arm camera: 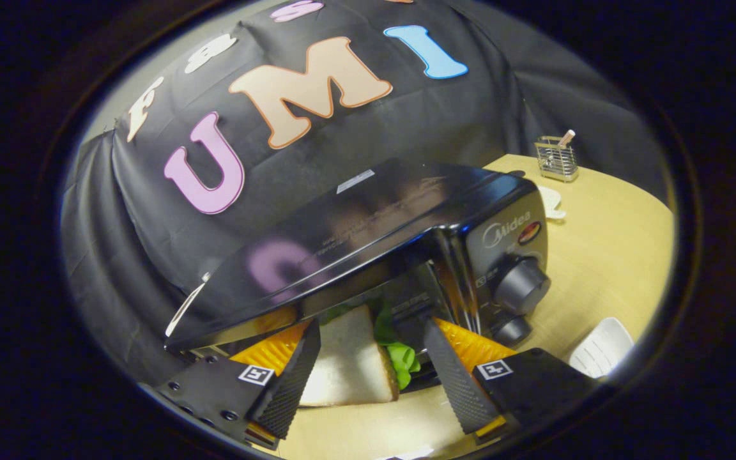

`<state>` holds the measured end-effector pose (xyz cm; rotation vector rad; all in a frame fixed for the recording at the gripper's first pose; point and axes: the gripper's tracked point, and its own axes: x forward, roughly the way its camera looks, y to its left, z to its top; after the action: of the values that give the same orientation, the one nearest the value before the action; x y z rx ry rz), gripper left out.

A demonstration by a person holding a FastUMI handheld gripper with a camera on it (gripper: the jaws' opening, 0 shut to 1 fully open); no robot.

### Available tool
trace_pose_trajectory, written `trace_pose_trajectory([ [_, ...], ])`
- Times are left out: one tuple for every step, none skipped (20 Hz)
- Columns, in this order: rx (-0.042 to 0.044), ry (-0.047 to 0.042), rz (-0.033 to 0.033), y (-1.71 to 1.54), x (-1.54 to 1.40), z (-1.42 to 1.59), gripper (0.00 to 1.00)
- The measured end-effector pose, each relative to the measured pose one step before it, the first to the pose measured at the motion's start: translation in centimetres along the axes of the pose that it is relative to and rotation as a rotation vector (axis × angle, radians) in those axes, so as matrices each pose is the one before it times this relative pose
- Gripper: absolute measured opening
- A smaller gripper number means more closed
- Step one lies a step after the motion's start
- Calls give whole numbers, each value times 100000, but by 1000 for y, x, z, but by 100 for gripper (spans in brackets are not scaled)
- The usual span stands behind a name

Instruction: Open the toaster oven, put the food inside, and close the toaster oven door.

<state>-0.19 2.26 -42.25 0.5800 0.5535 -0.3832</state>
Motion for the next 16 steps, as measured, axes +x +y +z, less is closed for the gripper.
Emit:
trace_pose_trajectory([
  [-619,835,199,-69,-448,11,99],
  [-895,1123,242,-31,-580,-166,99],
  [-1086,1146,799,55,-731,-164,99],
  [-1374,900,1392,162,-911,-211,99],
  [-1534,1260,1498,139,-937,-206,99],
  [-1685,1534,1496,128,-983,-341,99],
  [-1917,2241,1659,288,-1017,-484,99],
  [-2068,2668,2014,318,-1049,-693,99],
  [-2242,3252,1995,286,-867,-667,99],
  [-2058,3386,1620,237,-1056,-819,99],
  [-2006,3266,1939,329,-869,-859,99],
  [-2273,3091,2114,437,-810,-1115,99],
  [-2289,2849,1686,307,-756,-848,99],
  [-2606,2959,1565,104,-690,-1036,99],
  [-2456,3061,1599,298,-589,-936,99],
  [-2602,3259,1524,218,-540,-1089,99],
])
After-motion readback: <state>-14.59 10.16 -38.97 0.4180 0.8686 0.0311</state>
